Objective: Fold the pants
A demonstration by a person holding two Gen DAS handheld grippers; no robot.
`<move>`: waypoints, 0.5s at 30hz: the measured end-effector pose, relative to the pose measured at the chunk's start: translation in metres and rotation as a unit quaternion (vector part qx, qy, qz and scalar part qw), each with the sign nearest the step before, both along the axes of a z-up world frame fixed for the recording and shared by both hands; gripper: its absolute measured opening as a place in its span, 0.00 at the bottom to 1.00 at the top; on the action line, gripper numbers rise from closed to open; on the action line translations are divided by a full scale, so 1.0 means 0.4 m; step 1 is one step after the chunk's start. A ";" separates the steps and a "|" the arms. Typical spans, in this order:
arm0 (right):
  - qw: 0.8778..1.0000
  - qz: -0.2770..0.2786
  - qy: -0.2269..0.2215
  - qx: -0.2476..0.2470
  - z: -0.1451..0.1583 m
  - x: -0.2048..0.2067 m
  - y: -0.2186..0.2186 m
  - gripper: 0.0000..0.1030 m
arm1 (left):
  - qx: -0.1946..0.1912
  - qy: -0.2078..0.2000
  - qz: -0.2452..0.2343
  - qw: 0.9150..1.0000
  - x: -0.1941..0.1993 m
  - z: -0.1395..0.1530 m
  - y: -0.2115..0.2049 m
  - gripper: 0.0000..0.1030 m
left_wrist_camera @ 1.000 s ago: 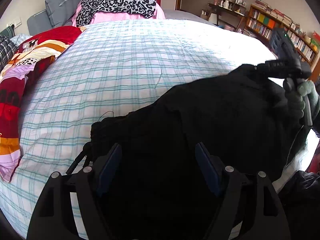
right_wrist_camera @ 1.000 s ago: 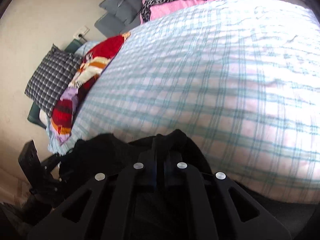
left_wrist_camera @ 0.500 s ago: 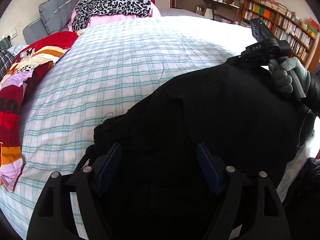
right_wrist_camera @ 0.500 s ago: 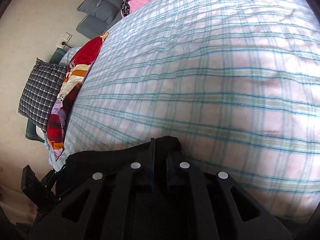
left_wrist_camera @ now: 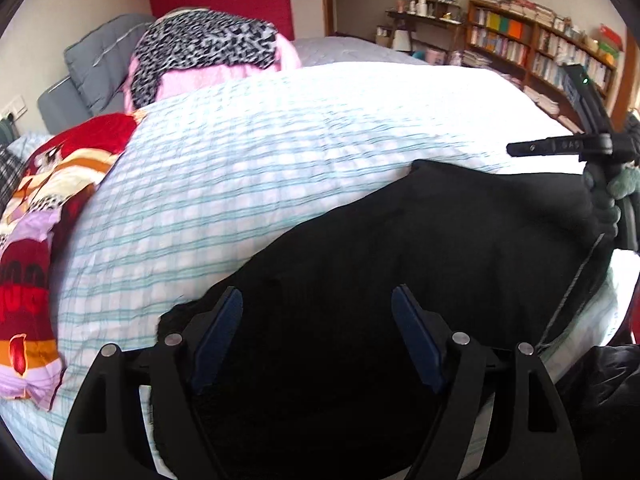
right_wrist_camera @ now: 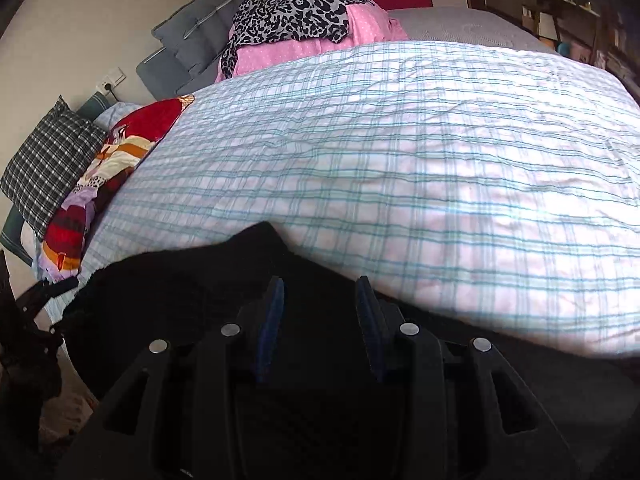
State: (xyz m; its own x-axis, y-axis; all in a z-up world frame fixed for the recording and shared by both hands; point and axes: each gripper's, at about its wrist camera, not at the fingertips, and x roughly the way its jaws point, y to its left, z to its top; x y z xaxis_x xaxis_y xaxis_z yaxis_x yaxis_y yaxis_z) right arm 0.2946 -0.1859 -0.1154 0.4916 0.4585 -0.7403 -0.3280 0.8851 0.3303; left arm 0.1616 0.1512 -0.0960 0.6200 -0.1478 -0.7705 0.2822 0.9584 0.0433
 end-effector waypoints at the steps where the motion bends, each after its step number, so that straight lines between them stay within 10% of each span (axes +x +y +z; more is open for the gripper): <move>1: 1.000 -0.004 -0.006 -0.012 -0.002 -0.033 -0.008 0.37 | -0.007 0.000 -0.023 1.000 -0.001 0.002 -0.037 0.75; 15: 0.989 -0.091 0.003 -0.113 -0.120 -0.274 -0.213 0.37 | 0.007 0.074 -0.192 0.979 -0.025 -0.169 -0.414 0.75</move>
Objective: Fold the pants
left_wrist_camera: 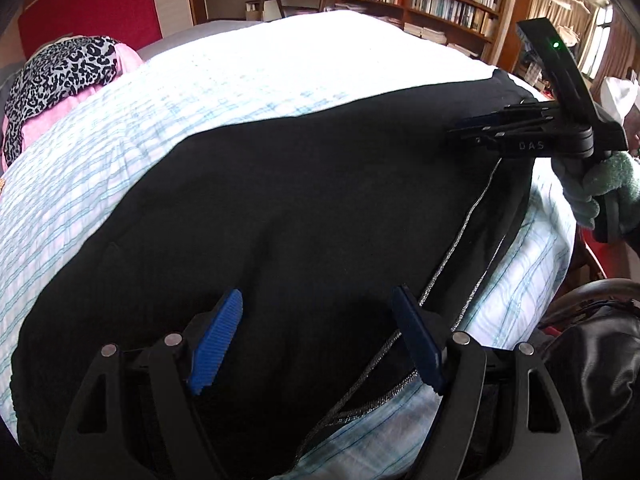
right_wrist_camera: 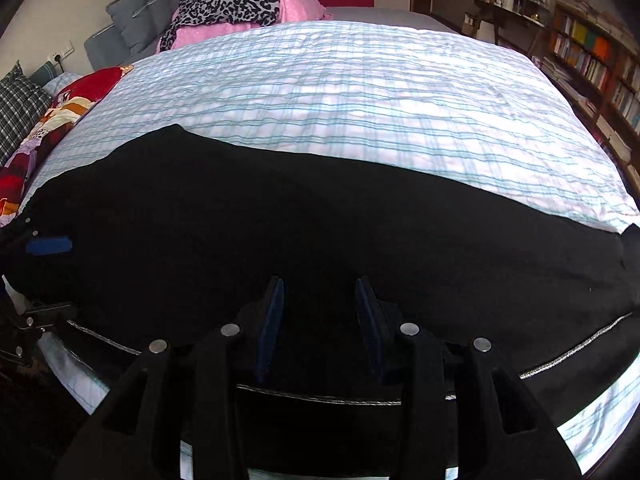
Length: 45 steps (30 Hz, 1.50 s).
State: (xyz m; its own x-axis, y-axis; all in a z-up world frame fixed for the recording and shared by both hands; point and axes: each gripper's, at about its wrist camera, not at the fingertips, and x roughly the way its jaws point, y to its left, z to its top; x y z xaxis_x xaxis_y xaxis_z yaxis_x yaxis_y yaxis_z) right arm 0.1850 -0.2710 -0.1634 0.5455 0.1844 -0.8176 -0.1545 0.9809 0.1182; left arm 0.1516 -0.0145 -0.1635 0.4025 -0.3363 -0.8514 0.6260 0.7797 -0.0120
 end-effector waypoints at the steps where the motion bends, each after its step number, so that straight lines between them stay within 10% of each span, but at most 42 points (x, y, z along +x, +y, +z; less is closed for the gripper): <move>1: 1.000 -0.003 0.002 0.003 -0.007 0.001 -0.017 0.37 | 0.006 0.006 0.002 1.000 0.006 -0.020 -0.001 0.76; 14: 0.989 -0.040 -0.014 0.141 0.051 -0.022 -0.201 0.38 | 0.030 0.005 0.016 0.999 0.037 -0.039 -0.048 0.81; 22: 0.963 -0.231 -0.055 0.126 0.096 -0.152 -0.520 0.71 | 0.015 -0.001 -0.008 1.000 0.062 0.003 -0.155 0.82; 35: 0.890 -0.368 -0.047 0.264 -0.033 -0.247 -0.823 0.72 | -0.002 0.008 -0.009 1.000 0.096 0.027 -0.266 0.82; 41: 0.892 -0.358 -0.047 0.272 -0.044 -0.201 -0.840 0.70 | -0.003 0.015 0.000 1.000 0.100 0.021 -0.268 0.82; 45: 0.898 -0.361 -0.043 0.249 -0.054 -0.178 -0.824 0.46 | -0.011 0.022 0.010 1.000 0.107 0.023 -0.259 0.82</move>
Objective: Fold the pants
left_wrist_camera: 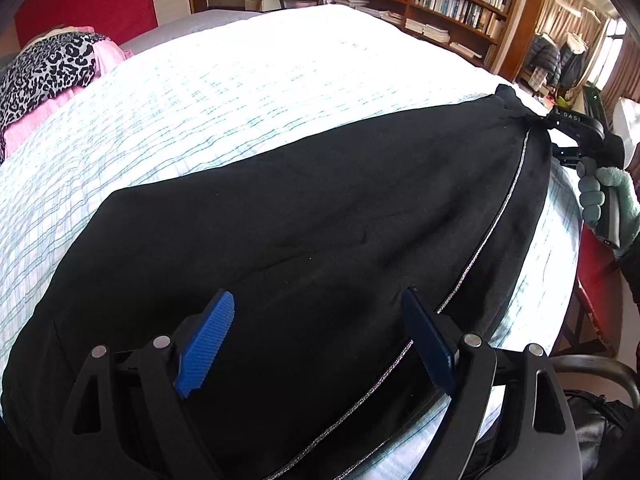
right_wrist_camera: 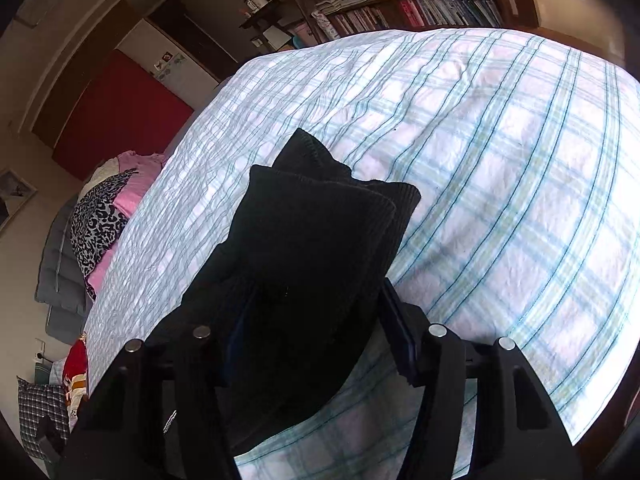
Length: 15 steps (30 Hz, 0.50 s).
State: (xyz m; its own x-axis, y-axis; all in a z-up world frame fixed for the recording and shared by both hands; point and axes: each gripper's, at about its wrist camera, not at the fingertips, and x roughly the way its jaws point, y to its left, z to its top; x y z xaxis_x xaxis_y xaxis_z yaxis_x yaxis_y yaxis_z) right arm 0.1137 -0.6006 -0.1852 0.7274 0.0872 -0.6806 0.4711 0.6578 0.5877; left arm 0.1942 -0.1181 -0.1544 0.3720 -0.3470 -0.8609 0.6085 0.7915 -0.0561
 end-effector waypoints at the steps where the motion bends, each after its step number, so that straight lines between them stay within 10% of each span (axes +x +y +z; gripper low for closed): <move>1: 1.000 0.004 0.001 -0.003 0.001 0.001 0.004 0.42 | 0.000 0.001 0.001 1.000 0.001 0.000 0.002 0.82; 15: 0.965 0.059 -0.047 -0.252 0.301 0.035 0.263 0.26 | -0.022 -0.001 0.041 0.999 0.024 0.018 0.076 0.82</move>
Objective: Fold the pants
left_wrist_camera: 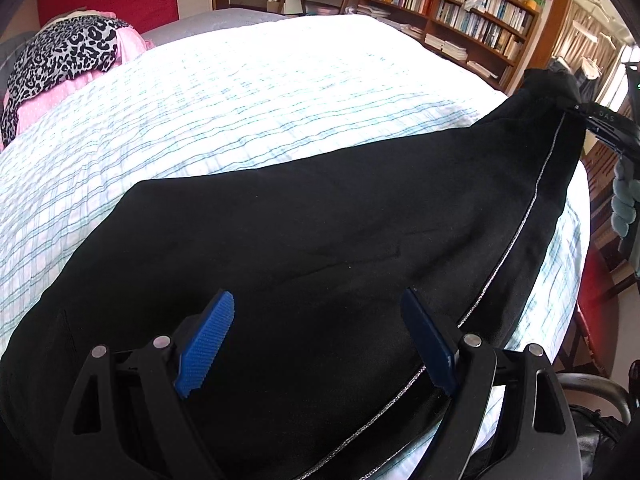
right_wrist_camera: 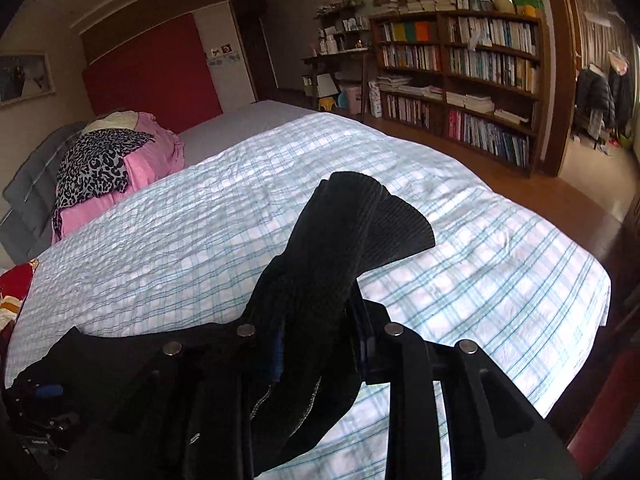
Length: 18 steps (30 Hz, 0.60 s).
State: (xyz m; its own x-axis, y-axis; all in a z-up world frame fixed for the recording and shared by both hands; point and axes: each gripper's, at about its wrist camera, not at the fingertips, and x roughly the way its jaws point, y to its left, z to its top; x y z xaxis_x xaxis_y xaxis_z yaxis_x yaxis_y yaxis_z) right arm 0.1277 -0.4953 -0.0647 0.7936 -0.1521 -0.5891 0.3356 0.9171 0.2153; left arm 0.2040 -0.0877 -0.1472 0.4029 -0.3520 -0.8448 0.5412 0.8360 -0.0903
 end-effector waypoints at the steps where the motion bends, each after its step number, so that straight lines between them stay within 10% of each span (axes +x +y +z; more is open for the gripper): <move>1: 1.000 0.012 -0.008 -0.017 0.023 0.002 0.033 0.26 | -0.003 -0.001 0.005 1.000 0.002 0.003 0.011 0.82; 12: 0.983 0.151 -0.052 -0.087 0.161 0.041 0.419 0.25 | -0.033 -0.004 0.066 0.997 -0.001 0.019 0.157 0.82; 18: 0.964 0.223 -0.034 -0.141 0.119 0.047 0.664 0.25 | -0.057 0.007 0.101 0.993 -0.001 0.014 0.250 0.82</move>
State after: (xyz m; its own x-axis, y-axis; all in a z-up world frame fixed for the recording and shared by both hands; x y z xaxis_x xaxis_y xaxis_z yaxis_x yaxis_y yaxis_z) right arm 0.1463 -0.2297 -0.0172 0.8526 0.0666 -0.5184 -0.1114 0.9922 -0.0557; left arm 0.2037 0.0124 -0.1415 0.4633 -0.3583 -0.8105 0.3615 0.9115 -0.1963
